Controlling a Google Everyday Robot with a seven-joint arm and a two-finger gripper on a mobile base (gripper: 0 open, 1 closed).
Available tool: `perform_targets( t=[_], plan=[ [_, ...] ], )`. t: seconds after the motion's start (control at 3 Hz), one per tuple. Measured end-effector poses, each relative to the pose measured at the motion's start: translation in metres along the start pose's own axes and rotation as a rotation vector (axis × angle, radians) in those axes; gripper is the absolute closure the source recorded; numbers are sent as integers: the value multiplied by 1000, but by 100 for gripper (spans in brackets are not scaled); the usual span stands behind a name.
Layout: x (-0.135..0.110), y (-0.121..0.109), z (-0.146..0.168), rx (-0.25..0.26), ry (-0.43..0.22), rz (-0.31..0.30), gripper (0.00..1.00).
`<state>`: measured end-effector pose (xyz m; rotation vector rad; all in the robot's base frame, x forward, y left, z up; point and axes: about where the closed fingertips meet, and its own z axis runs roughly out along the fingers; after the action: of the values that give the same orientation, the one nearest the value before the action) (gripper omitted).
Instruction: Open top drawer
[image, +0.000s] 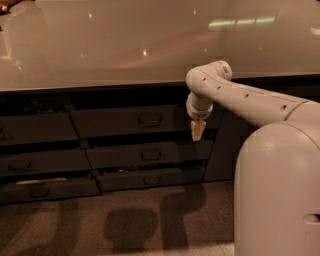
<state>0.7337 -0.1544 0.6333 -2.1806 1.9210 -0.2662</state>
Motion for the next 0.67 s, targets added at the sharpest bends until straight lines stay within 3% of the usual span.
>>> perform_targets(
  t=[0.67],
  plan=[
    [0,0,0,0,0,0,65]
  ],
)
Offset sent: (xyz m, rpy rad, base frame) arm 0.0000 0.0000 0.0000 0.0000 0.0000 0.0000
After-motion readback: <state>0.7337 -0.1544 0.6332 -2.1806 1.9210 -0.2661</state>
